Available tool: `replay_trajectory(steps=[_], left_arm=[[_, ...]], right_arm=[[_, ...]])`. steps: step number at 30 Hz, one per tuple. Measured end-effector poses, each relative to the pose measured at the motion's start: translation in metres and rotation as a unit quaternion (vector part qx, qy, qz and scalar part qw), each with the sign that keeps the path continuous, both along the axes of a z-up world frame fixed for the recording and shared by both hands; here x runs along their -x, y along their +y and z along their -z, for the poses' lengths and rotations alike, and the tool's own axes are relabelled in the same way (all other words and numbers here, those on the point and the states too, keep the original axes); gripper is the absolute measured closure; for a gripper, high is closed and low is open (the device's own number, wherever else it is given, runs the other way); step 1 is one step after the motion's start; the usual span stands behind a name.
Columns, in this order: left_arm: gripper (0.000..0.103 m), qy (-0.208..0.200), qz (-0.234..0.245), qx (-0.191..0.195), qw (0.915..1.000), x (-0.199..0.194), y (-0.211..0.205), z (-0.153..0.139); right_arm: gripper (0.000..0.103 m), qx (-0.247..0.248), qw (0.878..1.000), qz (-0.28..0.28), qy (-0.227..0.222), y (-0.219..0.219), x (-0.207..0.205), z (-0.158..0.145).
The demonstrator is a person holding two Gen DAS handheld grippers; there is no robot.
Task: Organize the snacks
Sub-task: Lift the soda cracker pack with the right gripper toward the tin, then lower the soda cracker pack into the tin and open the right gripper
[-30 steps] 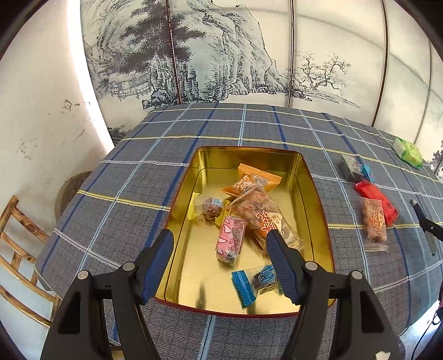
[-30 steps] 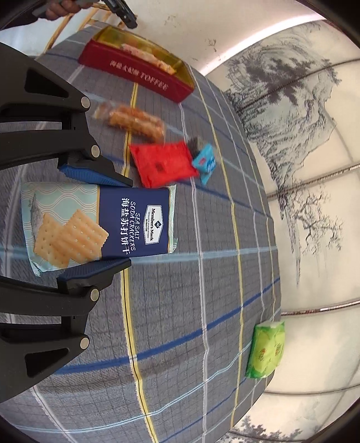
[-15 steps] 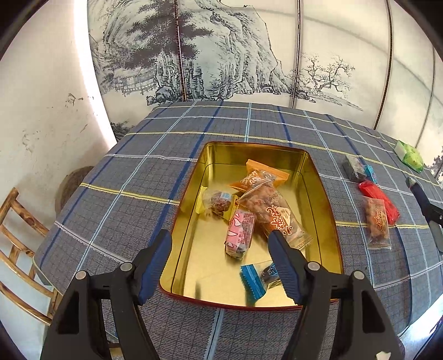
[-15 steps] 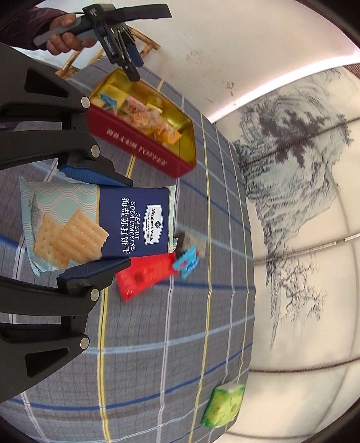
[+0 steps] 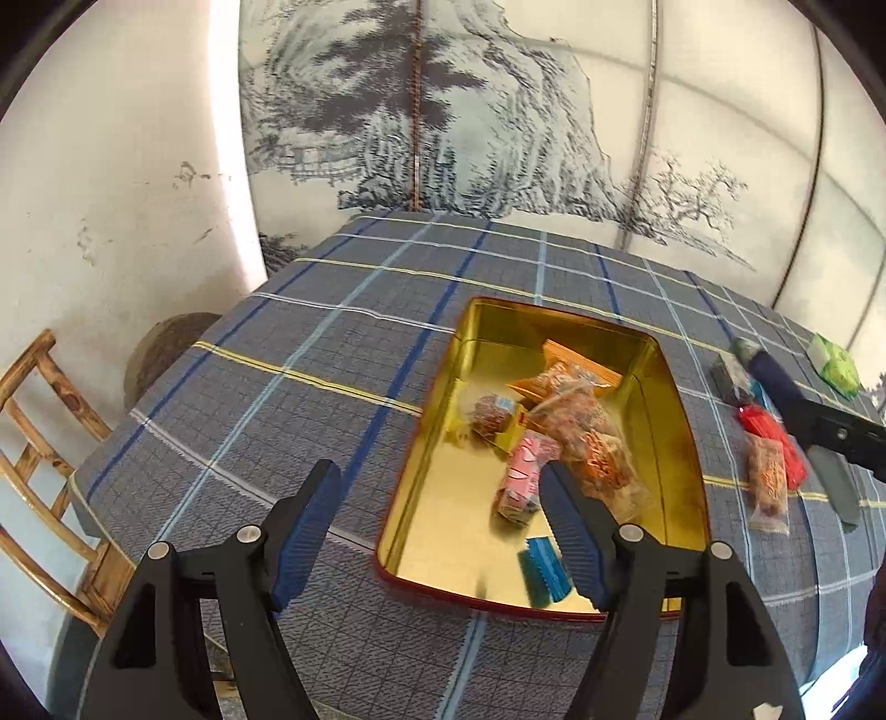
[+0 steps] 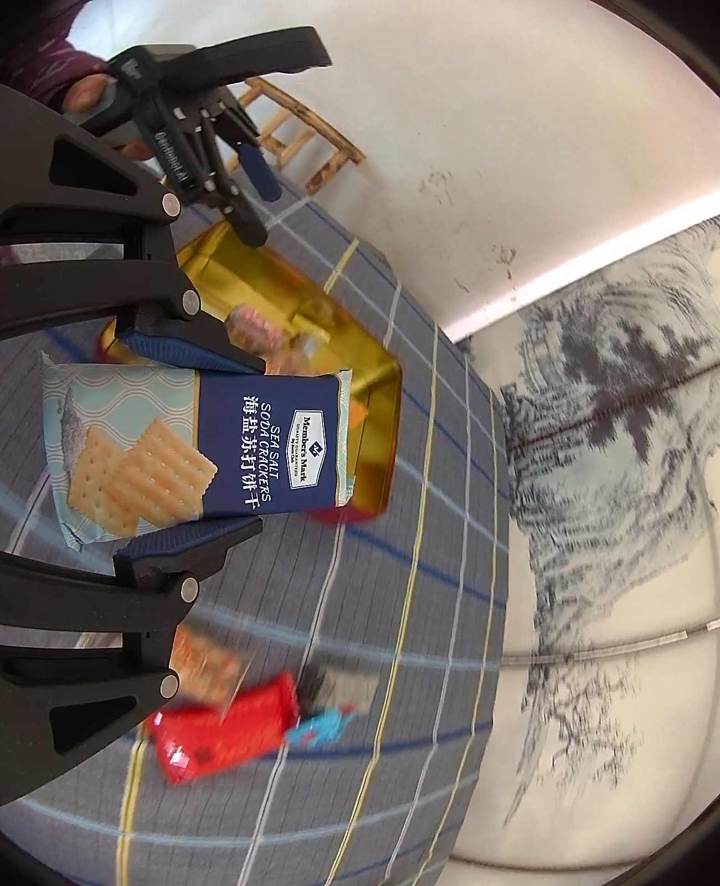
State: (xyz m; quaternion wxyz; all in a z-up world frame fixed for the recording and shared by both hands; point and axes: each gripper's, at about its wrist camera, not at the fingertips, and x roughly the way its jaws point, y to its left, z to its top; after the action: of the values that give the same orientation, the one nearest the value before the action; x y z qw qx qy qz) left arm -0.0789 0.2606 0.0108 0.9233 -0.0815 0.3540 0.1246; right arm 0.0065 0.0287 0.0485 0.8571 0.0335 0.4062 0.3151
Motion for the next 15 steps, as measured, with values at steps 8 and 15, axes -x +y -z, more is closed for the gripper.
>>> replay_trajectory(steps=[8,15], left_arm=[[0.025,-0.002,-0.004,-0.022,0.9997,0.010,0.012,-0.008],[0.021,-0.005,-0.008,-0.023,0.9997,0.012,0.023,-0.011]], right_arm=[[0.053,0.002,0.998,-0.030,0.049,0.073,-0.047,0.020],[0.053,0.005,0.996,-0.027,0.079,0.106,-0.075,0.034]])
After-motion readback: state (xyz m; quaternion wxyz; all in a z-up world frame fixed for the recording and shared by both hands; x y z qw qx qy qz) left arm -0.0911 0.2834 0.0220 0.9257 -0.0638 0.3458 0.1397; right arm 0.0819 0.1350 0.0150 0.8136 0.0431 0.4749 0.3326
